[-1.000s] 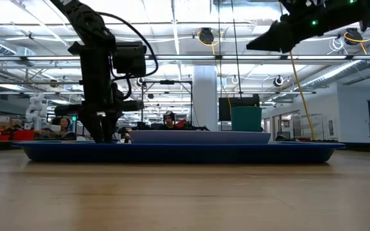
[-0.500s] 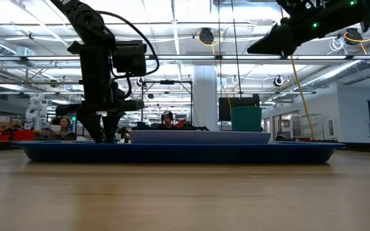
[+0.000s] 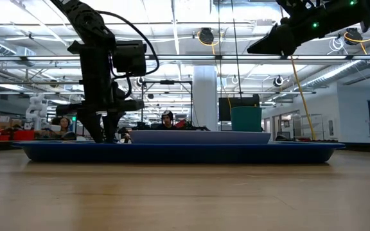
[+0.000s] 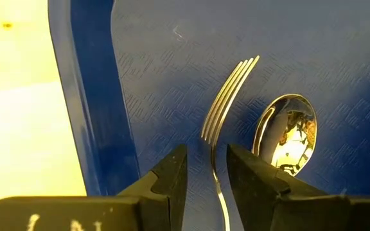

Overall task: Pick and place plate/cup/fork/spoon on tray
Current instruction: Put the orange fork to the left of the orange spoon on the blue serving tray

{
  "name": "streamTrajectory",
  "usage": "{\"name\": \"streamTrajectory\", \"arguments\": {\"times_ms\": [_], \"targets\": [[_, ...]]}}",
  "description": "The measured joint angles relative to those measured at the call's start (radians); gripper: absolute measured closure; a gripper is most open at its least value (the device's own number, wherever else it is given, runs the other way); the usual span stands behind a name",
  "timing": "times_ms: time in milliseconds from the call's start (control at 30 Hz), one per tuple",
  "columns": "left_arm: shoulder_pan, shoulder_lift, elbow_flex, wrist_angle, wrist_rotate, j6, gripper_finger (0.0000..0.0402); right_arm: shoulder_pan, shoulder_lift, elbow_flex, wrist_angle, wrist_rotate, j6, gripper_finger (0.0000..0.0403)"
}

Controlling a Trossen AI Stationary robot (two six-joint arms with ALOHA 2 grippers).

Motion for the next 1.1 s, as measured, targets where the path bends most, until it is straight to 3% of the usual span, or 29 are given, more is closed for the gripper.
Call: {"name": "streamTrajectory", "arguments": {"times_ms": [633, 1100], "targets": [[-0.006, -0.047, 0.051, -0.111, -0.045, 0.006, 0.0289, 0.000, 0.000, 0.000, 0.000, -0.001, 0.001, 0.0243], [-0.032, -0.047, 0.051, -0.106, -0.045, 0.018, 0.0289, 0.000, 0.000, 0.000, -0.001, -0.002, 0.002, 0.0243]]}}
